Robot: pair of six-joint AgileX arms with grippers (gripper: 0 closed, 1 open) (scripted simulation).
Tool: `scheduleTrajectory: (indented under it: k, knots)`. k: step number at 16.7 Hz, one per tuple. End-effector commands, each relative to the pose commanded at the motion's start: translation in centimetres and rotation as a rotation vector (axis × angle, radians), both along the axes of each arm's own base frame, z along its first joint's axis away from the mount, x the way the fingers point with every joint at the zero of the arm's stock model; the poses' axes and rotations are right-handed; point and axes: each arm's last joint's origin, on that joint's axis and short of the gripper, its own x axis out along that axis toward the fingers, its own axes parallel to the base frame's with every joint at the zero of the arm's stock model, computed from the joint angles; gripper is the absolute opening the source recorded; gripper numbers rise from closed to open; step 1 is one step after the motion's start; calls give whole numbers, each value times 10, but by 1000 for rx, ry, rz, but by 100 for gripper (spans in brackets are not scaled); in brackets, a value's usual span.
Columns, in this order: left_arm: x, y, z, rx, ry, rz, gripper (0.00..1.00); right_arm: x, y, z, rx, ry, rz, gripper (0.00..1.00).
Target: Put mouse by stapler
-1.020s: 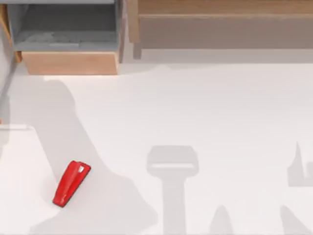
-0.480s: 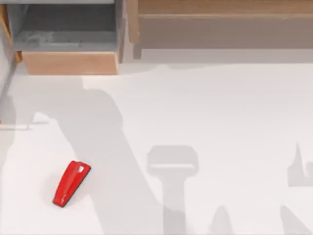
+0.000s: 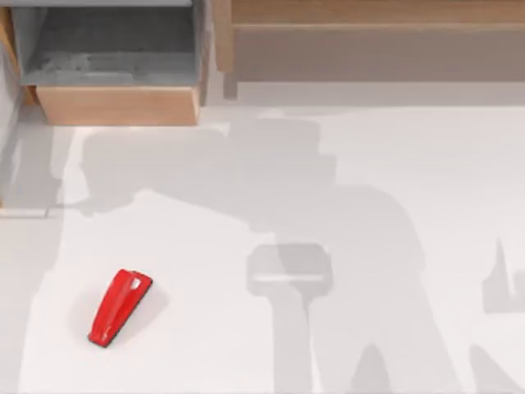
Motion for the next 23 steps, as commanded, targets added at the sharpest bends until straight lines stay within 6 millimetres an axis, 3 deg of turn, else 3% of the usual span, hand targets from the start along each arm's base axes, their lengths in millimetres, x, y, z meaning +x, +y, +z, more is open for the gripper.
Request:
scheduleTrajectory:
  k: [3,5,10,13,17,23]
  knots:
    - [-14,-52,-2,-25,4,-27,0,0,0,0,0,0,0,100]
    - [-28,-91,-13,-33,29,-75,0,0,0,0,0,0,0,100]
    - [-90,-190,-69,-12,145,-280,0,0,0,0,0,0,0,100]
    - [-138,-234,-104,22,206,-418,0,0,0,0,0,0,0,100]
    - [-185,-262,-131,53,237,-541,0,0,0,0,0,0,0,100]
    - [-189,-264,-134,58,243,-555,0,0,0,0,0,0,0,100]
